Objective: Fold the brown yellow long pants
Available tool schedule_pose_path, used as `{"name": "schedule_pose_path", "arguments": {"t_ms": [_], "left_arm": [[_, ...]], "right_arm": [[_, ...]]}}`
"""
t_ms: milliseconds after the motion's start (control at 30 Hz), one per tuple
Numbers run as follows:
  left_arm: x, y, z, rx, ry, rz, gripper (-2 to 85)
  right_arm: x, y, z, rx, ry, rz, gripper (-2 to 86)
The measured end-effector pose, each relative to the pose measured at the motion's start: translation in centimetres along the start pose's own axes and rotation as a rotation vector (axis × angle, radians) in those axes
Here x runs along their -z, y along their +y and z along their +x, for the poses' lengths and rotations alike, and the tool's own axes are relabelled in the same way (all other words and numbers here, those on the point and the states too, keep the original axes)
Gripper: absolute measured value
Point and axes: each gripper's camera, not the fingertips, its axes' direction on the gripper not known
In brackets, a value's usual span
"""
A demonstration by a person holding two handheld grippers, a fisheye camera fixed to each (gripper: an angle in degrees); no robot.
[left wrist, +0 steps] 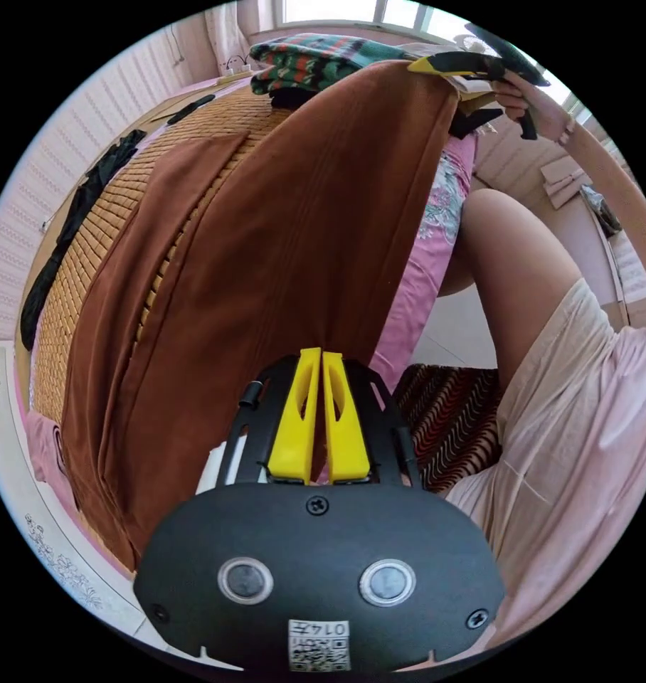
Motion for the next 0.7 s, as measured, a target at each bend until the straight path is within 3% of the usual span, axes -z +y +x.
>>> {"name": "schedule_pose_path", "arguments": {"t_ms": [133,367,500,700], "left_arm": [[-1.3,1.2,-0.7,0.076,0.098,0.007,-0.8],[2.0,2.4,-4.9,0.255,0.158,0.182,0.3],[3.3,3.0,-11.2,0.402,0.049,0.238,2.1],[3.4,3.6,-20.1,0.589,-0.076,0.22,4.2]], "right_arm": [[-4.5,4.1,5.4,-0.283,0.106,-0.211,0.4],[-6.5,-1.4,4.3,-0.145,0.122,-0.069,4.3],[-9.9,-9.5,5.0,-0.066,0.126,-0.005,10.5],[-15.0,-18.5,10.4,-0.265,0.196,-0.006,12.9]]}}
